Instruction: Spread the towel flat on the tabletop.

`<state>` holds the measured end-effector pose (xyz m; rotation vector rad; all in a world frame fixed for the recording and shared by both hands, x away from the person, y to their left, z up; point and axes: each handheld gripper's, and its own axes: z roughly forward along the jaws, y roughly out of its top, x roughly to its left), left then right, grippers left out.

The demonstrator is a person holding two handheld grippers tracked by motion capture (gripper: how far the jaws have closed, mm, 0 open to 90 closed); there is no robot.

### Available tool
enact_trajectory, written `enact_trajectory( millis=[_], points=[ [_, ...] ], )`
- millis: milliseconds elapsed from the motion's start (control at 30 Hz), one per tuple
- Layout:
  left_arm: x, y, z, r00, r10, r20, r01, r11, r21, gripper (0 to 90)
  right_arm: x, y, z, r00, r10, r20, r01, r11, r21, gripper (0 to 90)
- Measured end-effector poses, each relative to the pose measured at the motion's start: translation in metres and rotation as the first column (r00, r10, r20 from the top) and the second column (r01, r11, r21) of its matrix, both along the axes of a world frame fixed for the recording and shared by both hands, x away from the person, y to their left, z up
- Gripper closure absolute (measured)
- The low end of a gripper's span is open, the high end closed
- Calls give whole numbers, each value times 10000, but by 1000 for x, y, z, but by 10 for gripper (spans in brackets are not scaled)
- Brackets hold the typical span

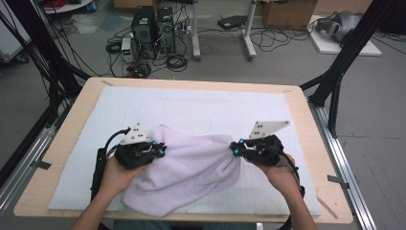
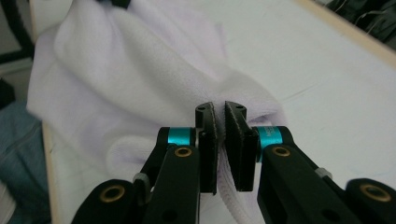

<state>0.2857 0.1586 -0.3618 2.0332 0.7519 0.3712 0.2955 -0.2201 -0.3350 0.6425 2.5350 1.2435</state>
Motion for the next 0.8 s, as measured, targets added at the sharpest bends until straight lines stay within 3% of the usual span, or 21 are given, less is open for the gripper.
enact_trajectory(
  millis=[33,67,100,133,200,233,267,300,433,467,567,633,667,733,800],
  points=[
    [-6,3,-5,10000,-6,-38,6,10000,19,817,0,0,0,10000,0,0,0,10000,0,837],
    [-19,8,-19,9995,-45,-301,46,10000,11,817,-12,5,-22,9986,266,-454,-279,9992,-292,837],
    [-19,8,-19,9995,-45,-301,46,10000,11,817,-12,5,-22,9986,266,-454,-279,9992,-292,837],
    [-28,10,-29,9990,-90,-427,101,9997,243,817,-16,7,-30,9976,373,-583,-398,9983,-425,837],
    [-45,14,-48,9971,-83,-757,121,9986,506,819,-35,18,-63,9892,700,-1291,-769,9958,-492,838],
    [-45,14,-48,9971,-83,-757,121,9986,506,820,-35,18,-63,9892,700,-1291,-769,9958,-492,838],
    [-52,16,-53,9964,-114,-846,164,9981,589,819,-46,23,-77,9827,888,-1625,-954,9949,-332,838],
    [-55,18,-55,9958,-155,-898,214,9976,655,819,-48,24,-81,9814,947,-1668,-1008,9945,-284,838],
    [-59,25,-52,9937,-413,-1044,467,9977,496,784,-53,21,-83,9772,1099,-1815,-1085,9939,178,797],
    [-54,26,-43,9948,-452,-912,480,9984,286,702,-51,18,-74,9775,1156,-1762,-1100,9931,413,702],
    [-43,26,-32,9966,-455,-686,461,9989,68,647,-49,14,-60,9819,1226,-1444,-1121,9906,788,651],
    [-33,26,-26,9978,-357,-562,349,9993,-145,622,-40,2,-44,9922,727,-1017,-629,9933,966,639],
    [-26,25,-23,9987,-227,-461,215,9994,-258,622,-40,2,-44,9922,727,-1017,-629,9933,966,639],
    [-10,24,-22,9995,50,-310,-62,9993,-379,613,-31,-7,-41,9947,175,-1017,-79,9955,943,639],
    [0,21,-25,9997,165,-157,-166,9998,-88,592,-20,-12,-51,9913,-437,-1240,507,9972,541,637]
  ],
)
